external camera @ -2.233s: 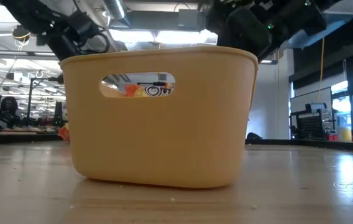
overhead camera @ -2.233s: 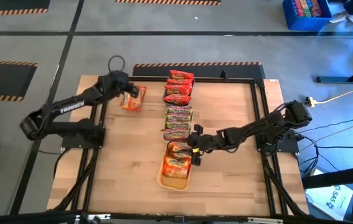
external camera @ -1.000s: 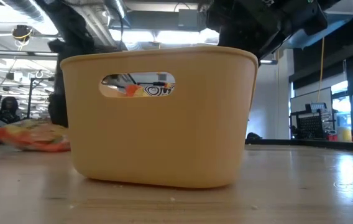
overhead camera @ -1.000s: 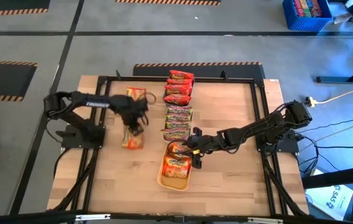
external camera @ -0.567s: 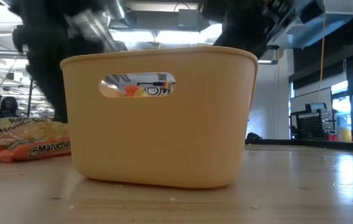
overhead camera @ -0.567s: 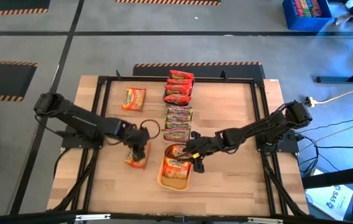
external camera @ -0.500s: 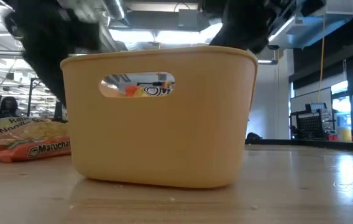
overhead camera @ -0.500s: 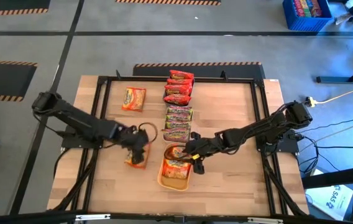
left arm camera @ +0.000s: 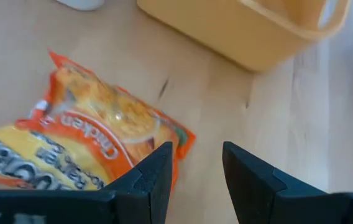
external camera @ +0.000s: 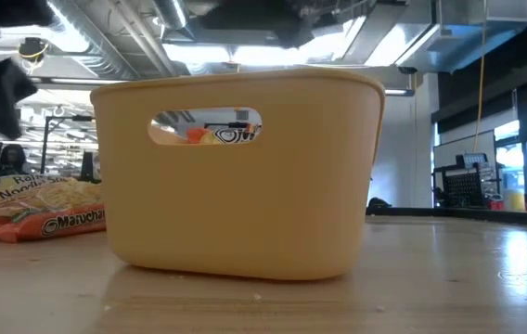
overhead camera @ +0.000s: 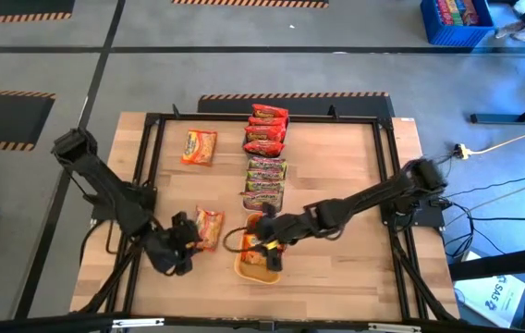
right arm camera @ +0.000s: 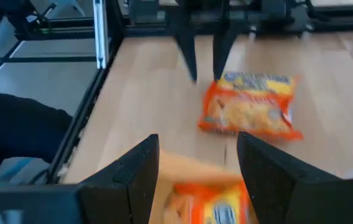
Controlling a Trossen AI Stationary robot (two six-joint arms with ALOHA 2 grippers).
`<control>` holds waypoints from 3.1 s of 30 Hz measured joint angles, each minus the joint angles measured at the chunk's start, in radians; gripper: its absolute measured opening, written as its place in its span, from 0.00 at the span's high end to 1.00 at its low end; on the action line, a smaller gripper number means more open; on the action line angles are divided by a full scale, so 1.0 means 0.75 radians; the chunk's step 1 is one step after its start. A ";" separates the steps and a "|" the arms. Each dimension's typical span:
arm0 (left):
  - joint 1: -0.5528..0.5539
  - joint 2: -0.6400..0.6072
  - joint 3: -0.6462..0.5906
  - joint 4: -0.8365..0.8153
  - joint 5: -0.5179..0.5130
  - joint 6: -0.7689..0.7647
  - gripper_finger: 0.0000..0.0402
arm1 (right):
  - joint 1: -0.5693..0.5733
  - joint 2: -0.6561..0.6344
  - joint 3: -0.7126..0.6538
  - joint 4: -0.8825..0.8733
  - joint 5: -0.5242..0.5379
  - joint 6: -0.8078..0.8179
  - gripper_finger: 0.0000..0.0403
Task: Sort Maruchan noodles
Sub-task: Put the orange noodle pack into the yellow bin
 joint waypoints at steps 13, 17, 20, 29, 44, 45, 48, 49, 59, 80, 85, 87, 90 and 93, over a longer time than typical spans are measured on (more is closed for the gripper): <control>-0.288 0.135 -0.077 0.040 -0.221 -0.268 0.66 | -0.158 0.527 0.663 -0.173 -0.054 0.026 0.51; -0.327 0.135 -0.104 0.048 -0.363 -0.332 0.66 | -0.224 0.667 0.781 -0.173 -0.152 0.035 0.51; -0.340 0.135 -0.141 0.060 -0.387 -0.382 0.66 | -0.266 0.757 0.832 -0.160 -0.239 0.074 0.51; -0.340 0.135 -0.251 0.038 -0.317 -0.613 0.66 | -0.293 0.849 0.844 -0.207 -0.346 0.107 0.51; -0.291 -0.149 -0.251 -0.149 -0.242 -0.723 0.66 | -0.249 0.794 0.844 -0.305 -0.495 0.064 0.51; -0.272 -0.179 -0.251 -0.176 -0.232 -0.723 0.66 | -0.243 0.778 0.844 -0.316 -0.495 0.058 0.51; -0.218 -0.265 -0.251 -0.221 -0.200 -0.657 0.66 | -0.210 0.724 0.844 -0.381 -0.429 0.026 0.51; -0.198 -0.297 -0.251 -0.233 -0.195 -0.620 0.66 | -0.194 0.713 0.844 -0.389 -0.391 0.018 0.51; 0.192 -0.445 -0.250 -0.281 0.041 -0.174 0.50 | -0.032 0.680 0.845 -0.451 -0.144 0.011 0.51; 0.871 -0.445 -0.283 -0.189 0.754 0.524 0.36 | 0.269 0.614 0.813 -0.741 0.623 0.180 0.51; 0.917 -0.444 -0.451 0.092 0.916 0.522 0.36 | 0.272 0.614 0.765 -0.738 0.625 0.242 0.51; 0.924 -0.444 -0.513 0.210 0.959 0.498 0.36 | 0.272 0.614 0.749 -0.735 0.625 0.263 0.51; 0.928 -0.444 -0.583 0.343 0.980 0.455 0.36 | 0.272 0.615 0.731 -0.741 0.624 0.284 0.51; 0.928 -0.444 -0.613 0.402 1.053 0.432 0.36 | 0.272 0.615 0.731 -0.735 0.624 0.287 0.51</control>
